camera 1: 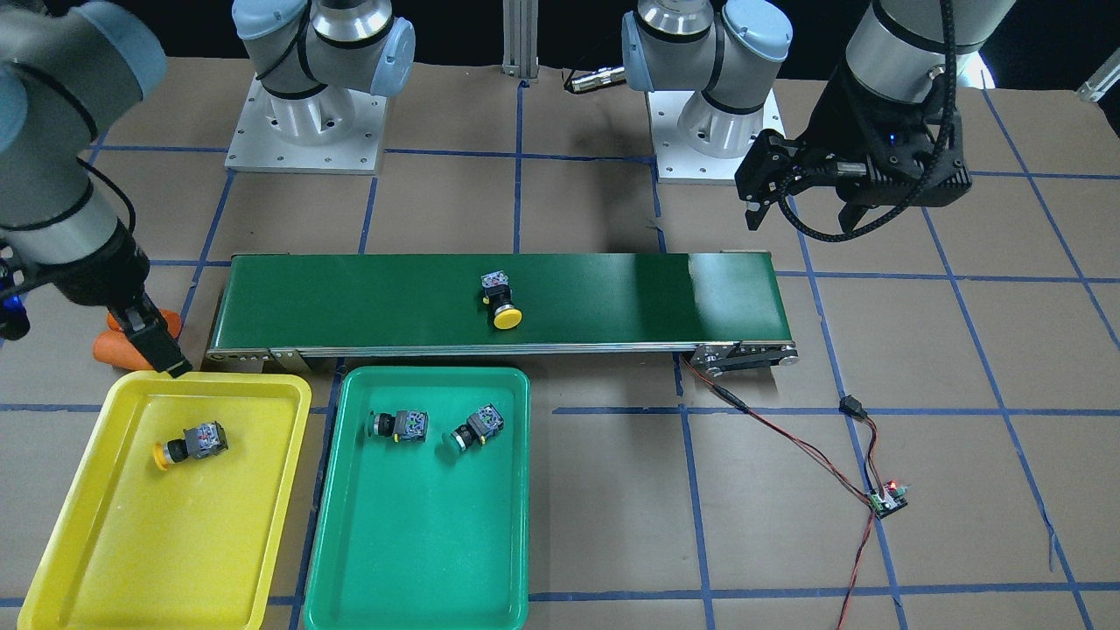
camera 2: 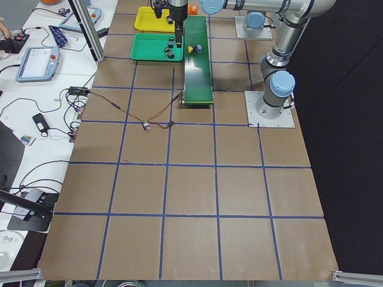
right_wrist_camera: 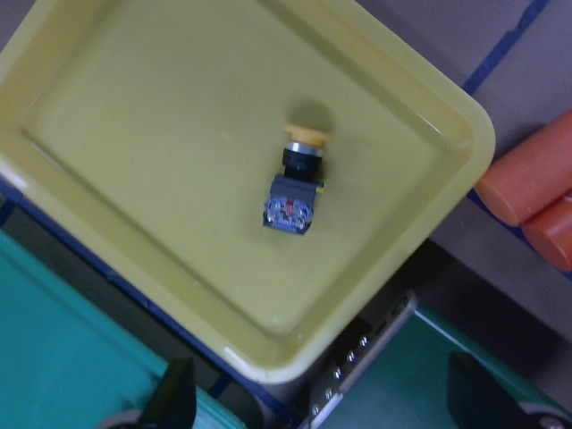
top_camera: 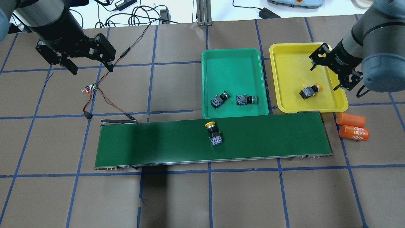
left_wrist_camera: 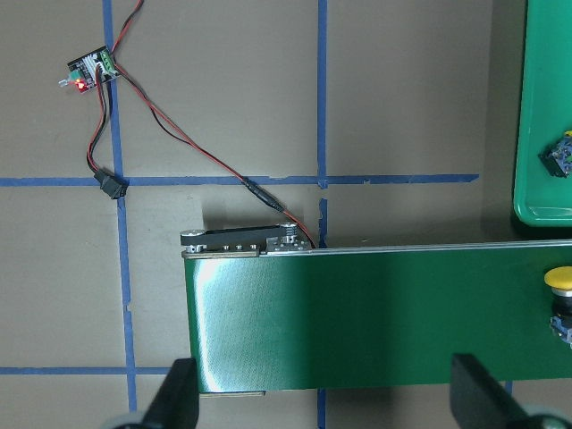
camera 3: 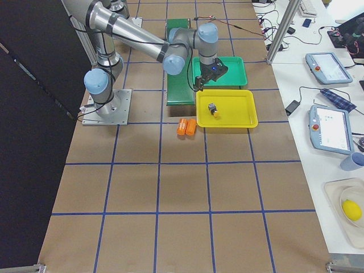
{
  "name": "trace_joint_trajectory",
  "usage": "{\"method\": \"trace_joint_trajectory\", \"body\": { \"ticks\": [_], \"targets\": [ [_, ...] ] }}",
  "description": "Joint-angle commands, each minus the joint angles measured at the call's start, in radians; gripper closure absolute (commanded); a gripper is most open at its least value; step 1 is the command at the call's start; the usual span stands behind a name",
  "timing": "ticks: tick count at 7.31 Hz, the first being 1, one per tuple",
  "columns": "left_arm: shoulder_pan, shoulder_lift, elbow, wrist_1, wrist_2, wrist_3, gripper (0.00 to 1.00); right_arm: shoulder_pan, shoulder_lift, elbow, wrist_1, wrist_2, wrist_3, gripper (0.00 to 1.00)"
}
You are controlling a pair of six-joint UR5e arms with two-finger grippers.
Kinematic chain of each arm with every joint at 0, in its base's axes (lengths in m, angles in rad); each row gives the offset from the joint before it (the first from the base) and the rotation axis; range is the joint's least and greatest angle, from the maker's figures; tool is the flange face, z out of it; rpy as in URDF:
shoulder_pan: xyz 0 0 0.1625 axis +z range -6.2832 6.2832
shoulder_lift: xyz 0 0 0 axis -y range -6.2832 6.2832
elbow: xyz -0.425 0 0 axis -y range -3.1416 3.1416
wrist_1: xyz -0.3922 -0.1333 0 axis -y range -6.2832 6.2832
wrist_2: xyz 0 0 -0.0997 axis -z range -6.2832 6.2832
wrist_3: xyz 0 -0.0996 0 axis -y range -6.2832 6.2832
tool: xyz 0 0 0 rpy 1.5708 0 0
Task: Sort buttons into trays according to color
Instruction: 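Move the right gripper back down onto the second yellow button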
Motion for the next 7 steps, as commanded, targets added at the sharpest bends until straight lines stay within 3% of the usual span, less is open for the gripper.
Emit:
{"method": "trace_joint_trajectory", "body": {
  "ticks": [1, 3, 4, 6, 7],
  "targets": [
    [0.000, -0.002, 0.001, 0.000, 0.000, -0.001, 0.00, 0.073, -0.073, 0.010, 0.083, 0.013, -0.019, 0.00],
    [0.000, -0.006, 0.003, 0.002, 0.000, -0.003, 0.00, 0.208, -0.061, 0.026, 0.074, 0.039, -0.241, 0.00],
    [0.000, -0.006, 0.003, 0.000, -0.002, -0.003, 0.00, 0.222, -0.064, 0.031, 0.078, 0.042, -0.331, 0.00],
    [0.000, -0.005, 0.003, 0.000, -0.002, -0.004, 0.00, 0.250, -0.064, 0.030, 0.067, 0.056, -0.807, 0.00],
    [0.000, -0.003, 0.003, 0.000, -0.002, -0.004, 0.00, 0.248, -0.059, 0.027, 0.064, 0.056, -0.823, 0.00]
  ]
}}
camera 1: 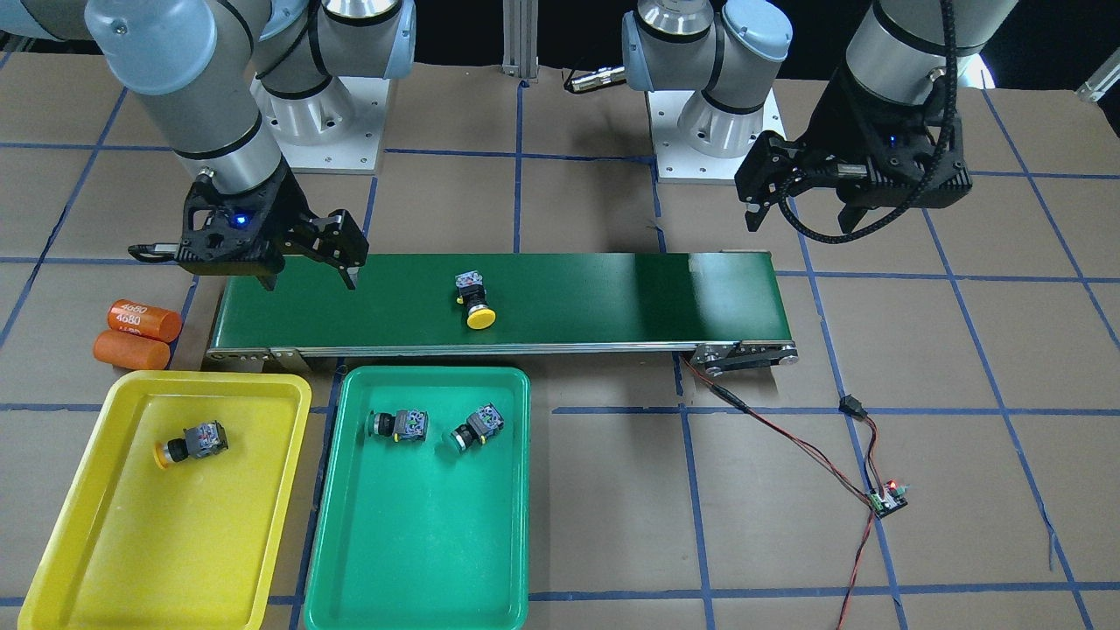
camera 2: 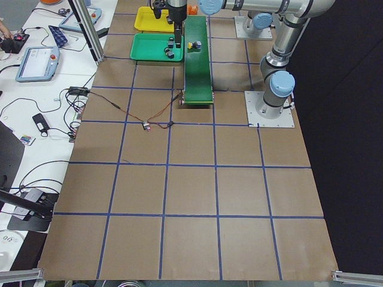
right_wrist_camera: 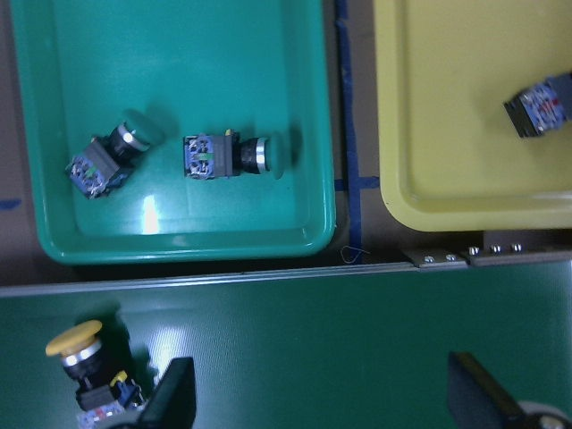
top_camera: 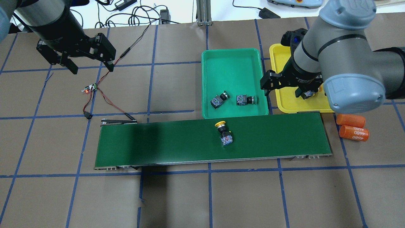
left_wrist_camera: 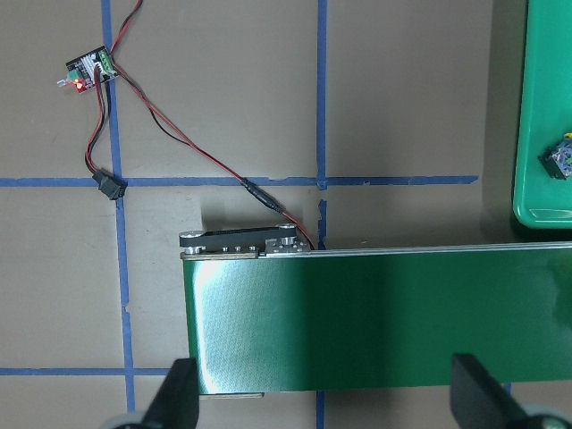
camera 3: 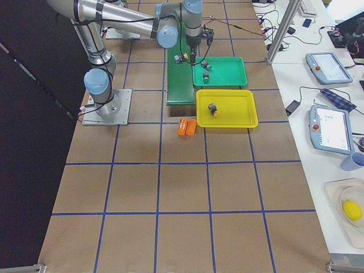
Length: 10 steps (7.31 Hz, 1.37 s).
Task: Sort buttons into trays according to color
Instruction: 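Move the right gripper back down onto the second yellow button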
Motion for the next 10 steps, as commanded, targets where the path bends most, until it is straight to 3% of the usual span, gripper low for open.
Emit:
{"method": "trace_joint_trajectory", "body": {
  "ticks": [1, 6, 8, 10],
  "targets": [
    [0.000, 0.001, 0.000, 0.000, 0.000, -0.001, 0.00, 0.006, 0.006, 0.000, -0.006, 0.001, -0.126, 0.00],
    [0.009, 0.001, 0.012, -0.003, 0.003, 0.001, 0.00, 0.007, 0.081, 0.000, 0.009, -0.001, -0.128, 0.00],
    [0.011, 0.001, 0.012, -0.005, 0.001, 0.002, 0.00, 0.010, 0.075, 0.004, 0.011, 0.040, -0.111, 0.00],
    [0.011, 0.001, 0.011, -0.005, 0.001, 0.002, 0.00, 0.088, 0.076, 0.076, 0.011, 0.051, -0.004, 0.00]
  ]
}}
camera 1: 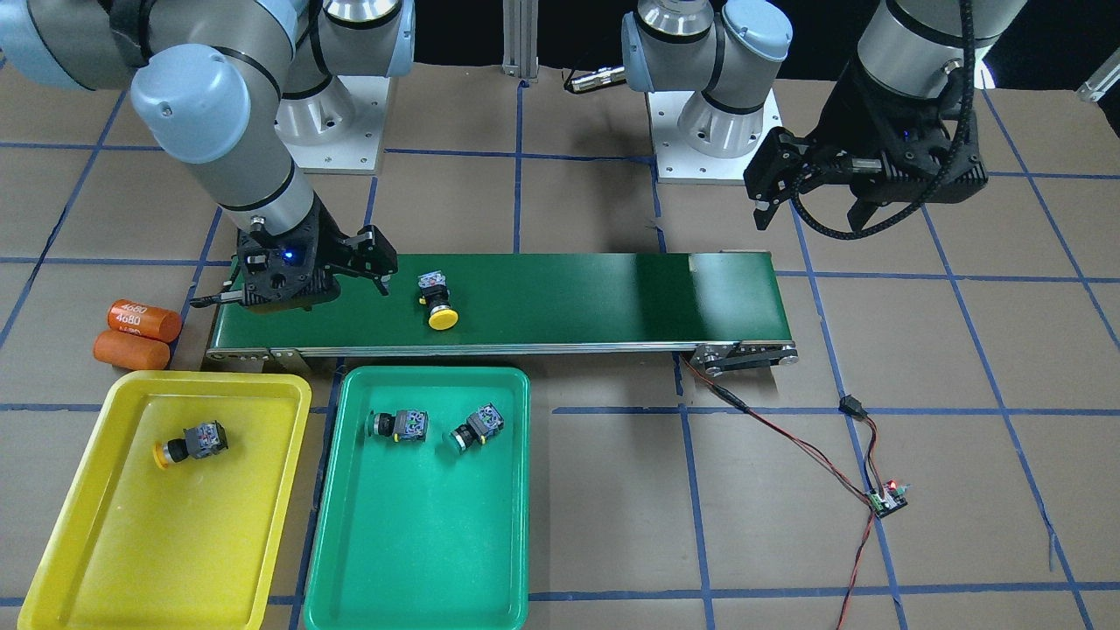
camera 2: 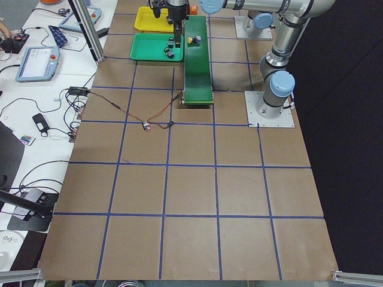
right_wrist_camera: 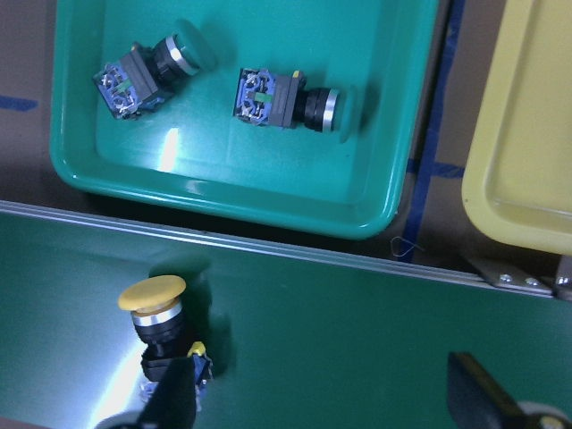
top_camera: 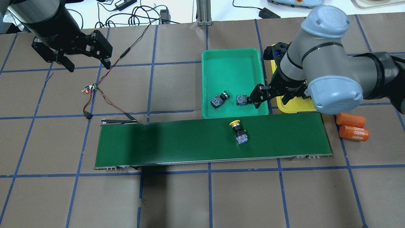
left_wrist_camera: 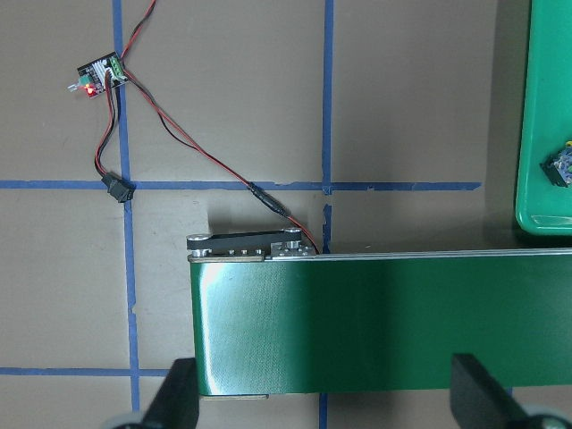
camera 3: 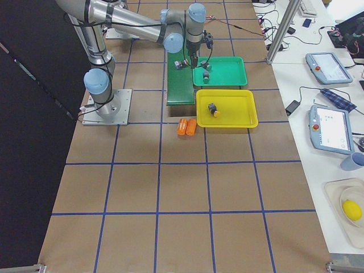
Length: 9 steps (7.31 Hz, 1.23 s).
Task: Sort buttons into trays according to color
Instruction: 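Move the right gripper back down onto the second yellow button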
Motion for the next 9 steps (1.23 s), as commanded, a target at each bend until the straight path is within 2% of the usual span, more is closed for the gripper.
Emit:
{"method": "trace_joint_trajectory", "body": {
  "ticks": [1, 2, 4, 5, 6, 7, 8, 9],
  "targets": [
    [0.000, -0.002, 0.000, 0.000, 0.000, 0.000, 0.00, 0.071, 0.003, 0.071, -0.004, -0.001, 0.073, 0.00],
    [0.000, -0.002, 0.000, 0.001, 0.000, 0.000, 0.00, 0.073, 0.007, 0.088, -0.004, 0.000, 0.074, 0.00],
    [0.002, -0.005, 0.003, 0.004, -0.002, 0.000, 0.00, 0.075, 0.100, 0.093, 0.001, 0.005, 0.073, 0.00],
    [0.002, -0.003, 0.003, 0.004, -0.002, 0.000, 0.00, 0.076, 0.109, 0.093, 0.001, 0.014, 0.082, 0.00],
    [0.002, -0.003, 0.003, 0.004, -0.002, 0.000, 0.00, 0.076, 0.116, 0.091, 0.000, 0.006, 0.118, 0.15],
    [0.002, -0.002, 0.003, 0.003, 0.000, 0.000, 0.00, 0.076, 0.113, 0.088, 0.003, -0.016, 0.125, 0.86],
    [0.002, -0.003, 0.005, 0.001, 0.000, 0.000, 0.00, 0.075, 0.106, 0.086, 0.000, -0.055, 0.128, 1.00],
    [0.002, -0.005, 0.005, -0.003, 0.001, -0.003, 0.00, 0.075, 0.101, 0.080, -0.008, -0.067, 0.145, 1.00]
  ]
}}
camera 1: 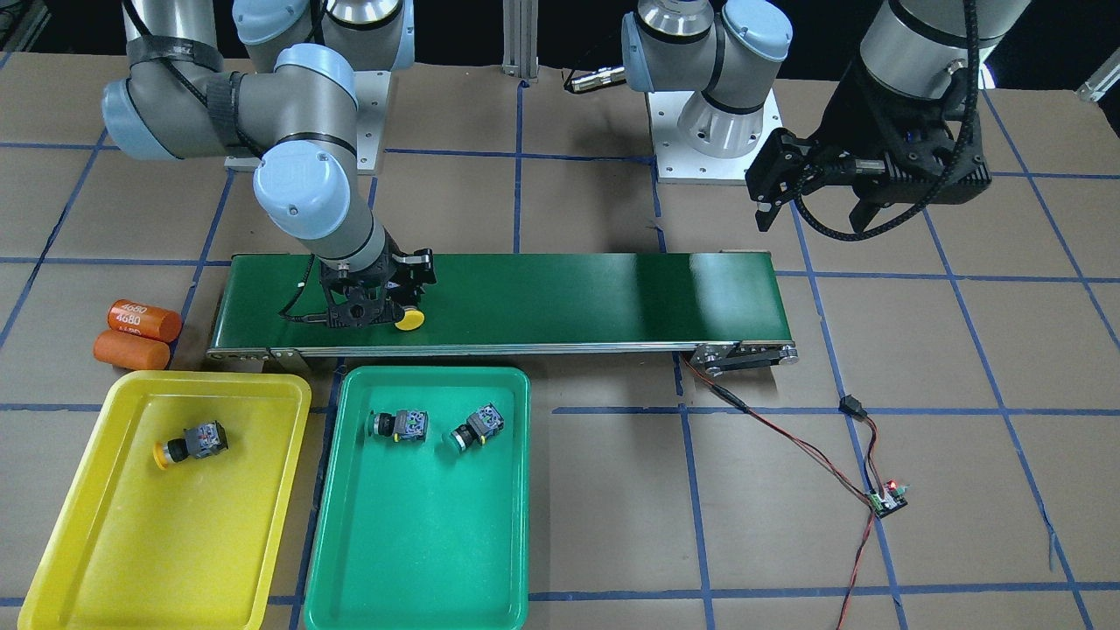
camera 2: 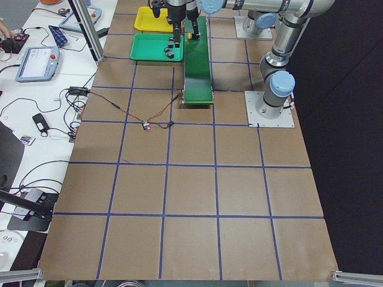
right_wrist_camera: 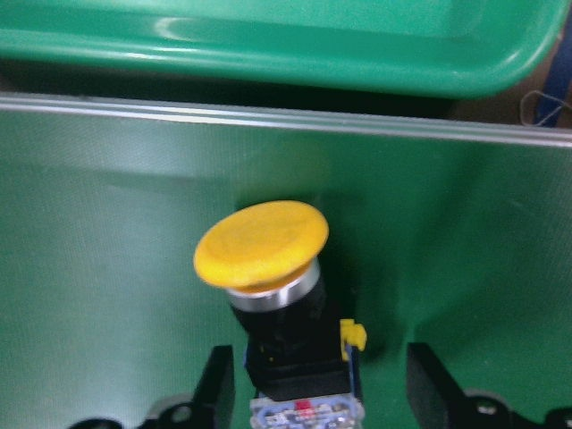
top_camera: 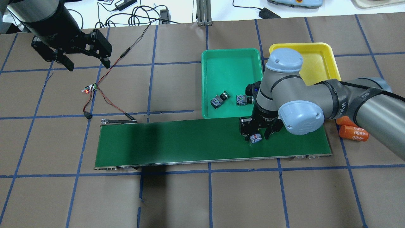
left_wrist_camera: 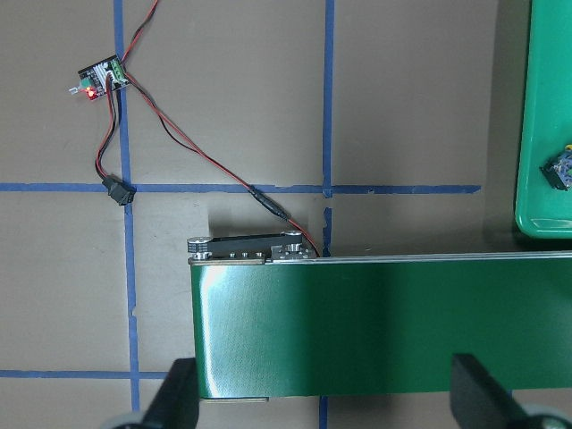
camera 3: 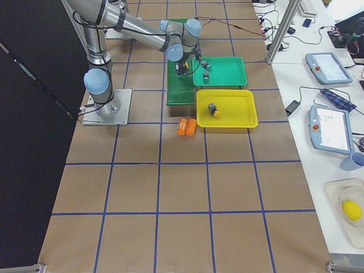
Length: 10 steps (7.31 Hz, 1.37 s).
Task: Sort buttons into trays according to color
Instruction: 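Grasp the second yellow button and place it in the yellow tray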
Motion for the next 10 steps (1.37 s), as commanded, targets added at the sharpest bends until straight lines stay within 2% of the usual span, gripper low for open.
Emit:
{"method": "trace_joint_trajectory", "body": {
  "ticks": [1, 3, 5, 6, 8, 9, 10],
  "targets": [
    [-0.002, -0.001, 0.001, -0.007, 0.003, -0.002, 0.00, -0.008, -0.016, -0.009, -0.019, -0.024, 0.017, 1.00],
    [0.000, -0.005, 0.001, -0.010, 0.003, -0.022, 0.00, -0.018, -0.047, -0.012, -0.109, -0.041, 0.017, 1.00],
    [0.000, -0.015, -0.001, -0.019, 0.001, -0.033, 0.00, -0.094, -0.070, -0.116, -0.137, -0.066, -0.003, 1.00],
    [0.000, -0.018, -0.001, -0.030, 0.001, -0.032, 0.00, -0.157, -0.037, -0.168, -0.140, -0.058, -0.037, 1.00],
    [0.000, -0.026, -0.001, -0.038, 0.001, -0.033, 0.00, -0.246, 0.137, -0.249, -0.215, -0.072, -0.141, 1.00],
    [0.000, -0.029, -0.001, -0.038, 0.000, -0.033, 0.00, -0.290, 0.202, -0.285, -0.310, -0.113, -0.237, 0.57],
    [0.000, -0.031, -0.001, -0.038, -0.006, -0.033, 0.00, -0.303, 0.232, -0.294, -0.318, -0.102, -0.247, 0.01]
  ]
}}
